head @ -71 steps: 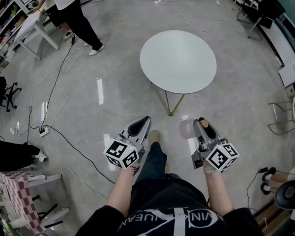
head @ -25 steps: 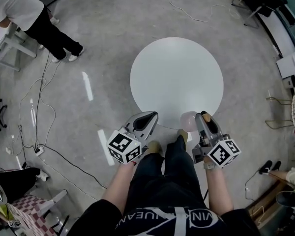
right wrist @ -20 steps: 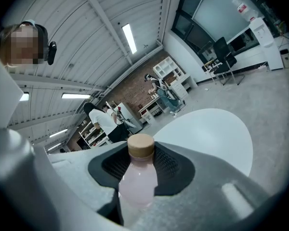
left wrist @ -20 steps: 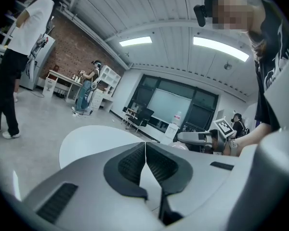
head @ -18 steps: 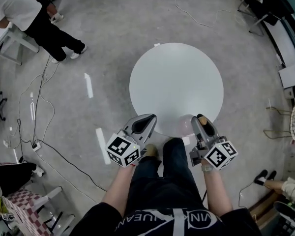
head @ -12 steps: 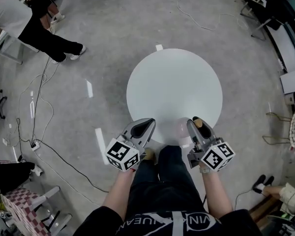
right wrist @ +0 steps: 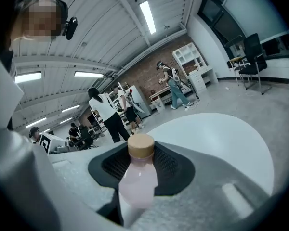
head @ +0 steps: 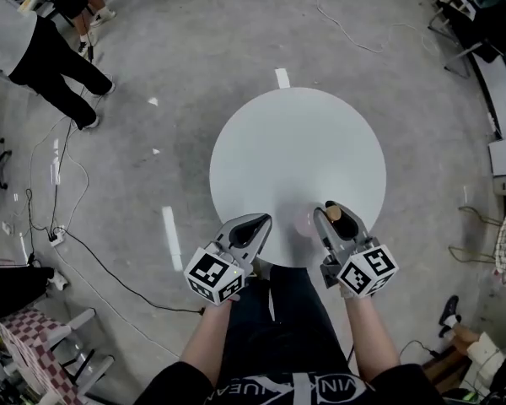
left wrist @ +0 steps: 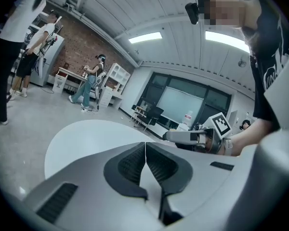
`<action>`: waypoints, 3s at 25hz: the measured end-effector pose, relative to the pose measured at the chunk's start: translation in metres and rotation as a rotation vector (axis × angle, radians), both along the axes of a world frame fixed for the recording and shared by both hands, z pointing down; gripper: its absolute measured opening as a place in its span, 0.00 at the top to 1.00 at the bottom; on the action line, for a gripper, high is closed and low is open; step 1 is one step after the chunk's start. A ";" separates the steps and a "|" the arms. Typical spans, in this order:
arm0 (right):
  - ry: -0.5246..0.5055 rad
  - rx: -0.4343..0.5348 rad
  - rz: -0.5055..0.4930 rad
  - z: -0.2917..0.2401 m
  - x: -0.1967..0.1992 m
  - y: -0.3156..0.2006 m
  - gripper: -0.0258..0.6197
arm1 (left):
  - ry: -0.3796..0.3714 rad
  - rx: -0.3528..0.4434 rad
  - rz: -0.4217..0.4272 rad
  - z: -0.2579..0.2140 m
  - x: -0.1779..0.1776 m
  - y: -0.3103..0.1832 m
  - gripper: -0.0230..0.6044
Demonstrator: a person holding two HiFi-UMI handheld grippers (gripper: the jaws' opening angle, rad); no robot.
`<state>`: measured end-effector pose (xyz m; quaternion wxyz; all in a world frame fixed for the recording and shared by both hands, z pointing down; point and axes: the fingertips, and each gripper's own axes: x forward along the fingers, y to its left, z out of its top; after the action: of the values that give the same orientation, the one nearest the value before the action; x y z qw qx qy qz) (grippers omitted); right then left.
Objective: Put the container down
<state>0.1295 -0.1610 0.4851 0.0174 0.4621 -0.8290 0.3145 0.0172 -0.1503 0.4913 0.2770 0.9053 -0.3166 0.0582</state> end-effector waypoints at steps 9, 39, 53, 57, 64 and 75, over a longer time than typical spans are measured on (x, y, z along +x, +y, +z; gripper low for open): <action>0.069 0.027 -0.077 0.022 -0.002 -0.030 0.75 | 0.012 -0.039 -0.033 0.022 0.015 -0.008 0.94; 0.350 0.195 -0.250 0.053 -0.029 -0.063 0.75 | 0.026 -0.112 -0.111 0.047 0.009 -0.007 0.94; 0.394 0.246 -0.282 0.055 -0.039 -0.055 0.75 | 0.019 -0.116 -0.113 0.050 0.004 0.003 0.94; 0.420 0.261 -0.290 0.055 -0.041 -0.052 0.75 | 0.020 -0.121 -0.117 0.049 0.002 0.008 0.94; 0.429 0.267 -0.286 0.058 -0.041 -0.052 0.75 | 0.021 -0.123 -0.129 0.054 -0.003 0.015 0.94; 0.397 0.236 -0.271 0.059 -0.041 -0.051 0.63 | 0.014 -0.123 -0.134 0.053 -0.009 0.029 0.94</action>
<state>0.0881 -0.2116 0.5443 0.1677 0.3984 -0.8946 0.1135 0.0086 -0.1212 0.5444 0.3374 0.8638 -0.3705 0.0527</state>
